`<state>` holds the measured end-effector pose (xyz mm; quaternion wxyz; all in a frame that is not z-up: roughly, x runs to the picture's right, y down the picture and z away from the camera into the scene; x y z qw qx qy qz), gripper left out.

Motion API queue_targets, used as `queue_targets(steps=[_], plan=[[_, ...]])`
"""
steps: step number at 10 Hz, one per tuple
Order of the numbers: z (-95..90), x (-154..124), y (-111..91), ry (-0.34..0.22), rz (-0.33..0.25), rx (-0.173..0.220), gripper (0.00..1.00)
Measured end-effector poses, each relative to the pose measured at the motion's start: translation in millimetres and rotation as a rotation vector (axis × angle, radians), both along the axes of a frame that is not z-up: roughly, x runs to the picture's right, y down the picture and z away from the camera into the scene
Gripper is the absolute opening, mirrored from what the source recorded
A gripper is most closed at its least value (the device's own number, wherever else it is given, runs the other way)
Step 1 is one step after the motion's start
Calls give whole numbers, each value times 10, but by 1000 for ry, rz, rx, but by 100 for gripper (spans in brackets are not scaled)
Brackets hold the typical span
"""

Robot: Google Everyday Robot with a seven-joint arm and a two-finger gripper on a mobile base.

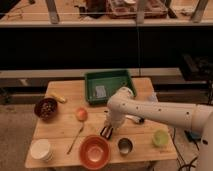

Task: Place eraser in tray

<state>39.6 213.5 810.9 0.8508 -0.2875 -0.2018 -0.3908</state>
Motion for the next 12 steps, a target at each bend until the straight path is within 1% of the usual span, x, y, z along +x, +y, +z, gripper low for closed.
queue_targets(steps=[11, 12], plan=[[-25, 20, 5, 1, -2, -4, 0], [-65, 35, -16, 4, -4, -7, 0]])
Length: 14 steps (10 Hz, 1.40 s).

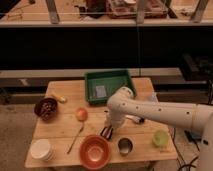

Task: Place eraser in tray

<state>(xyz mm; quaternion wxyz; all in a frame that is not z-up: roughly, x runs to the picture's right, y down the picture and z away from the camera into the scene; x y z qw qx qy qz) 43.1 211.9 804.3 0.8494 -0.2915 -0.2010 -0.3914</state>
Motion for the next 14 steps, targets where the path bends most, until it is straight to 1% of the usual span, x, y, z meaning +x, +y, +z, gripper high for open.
queue_targets(steps=[1, 3, 5, 6, 7, 8, 9, 11, 12, 14], plan=[[-81, 13, -63, 3, -1, -2, 0], [-313, -1, -276, 0, 1, 0, 0], [-451, -1, -405, -1, 1, 2, 0], [-449, -9, -433, -12, 7, 3, 0], [-404, -7, -477, -23, 18, 12, 0], [-335, 10, -563, -33, 33, 25, 0], [-249, 30, -755, -44, 54, 43, 0], [-102, 79, -1104, -48, 77, 70, 0], [-49, 110, -1372, -51, 90, 94, 0], [29, 162, -1772, -53, 111, 118, 0]])
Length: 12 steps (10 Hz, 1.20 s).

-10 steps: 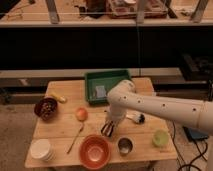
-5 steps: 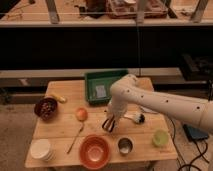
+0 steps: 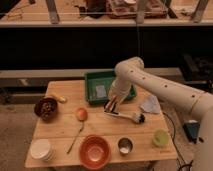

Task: Place eraser in tray

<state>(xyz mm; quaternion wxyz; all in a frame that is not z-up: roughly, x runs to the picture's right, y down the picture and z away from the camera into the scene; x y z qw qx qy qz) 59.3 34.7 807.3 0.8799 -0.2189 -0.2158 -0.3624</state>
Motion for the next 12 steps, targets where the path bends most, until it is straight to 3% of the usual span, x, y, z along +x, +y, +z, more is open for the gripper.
queue_targets(steps=[2, 3, 5, 8, 10, 12], plan=[[228, -81, -311, -12, 28, 10, 0], [286, -100, -364, -14, 34, 11, 0], [721, -327, -594, -38, 127, 35, 0], [1153, -607, -522, -39, 255, 123, 1], [1345, -767, -474, -25, 211, 112, 14], [1448, -833, -472, 14, 154, 83, 36]])
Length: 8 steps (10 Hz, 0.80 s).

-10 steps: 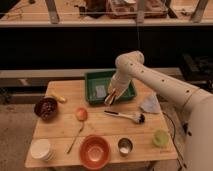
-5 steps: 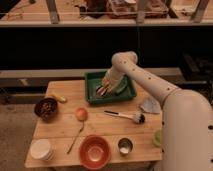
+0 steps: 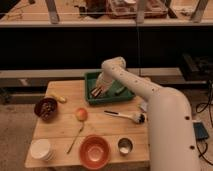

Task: Place eraser in tray

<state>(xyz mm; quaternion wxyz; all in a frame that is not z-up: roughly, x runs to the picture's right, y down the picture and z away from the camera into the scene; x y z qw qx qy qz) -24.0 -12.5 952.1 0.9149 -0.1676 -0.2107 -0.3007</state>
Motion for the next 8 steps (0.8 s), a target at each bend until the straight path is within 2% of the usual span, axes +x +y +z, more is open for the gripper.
queue_targets(steps=[2, 4, 5, 8], plan=[[24, 10, 17, 34, -35, -33, 54], [29, 37, 26, 37, -35, -34, 75], [30, 26, 26, 37, -37, -34, 79], [41, 61, 41, 43, -39, -37, 80]])
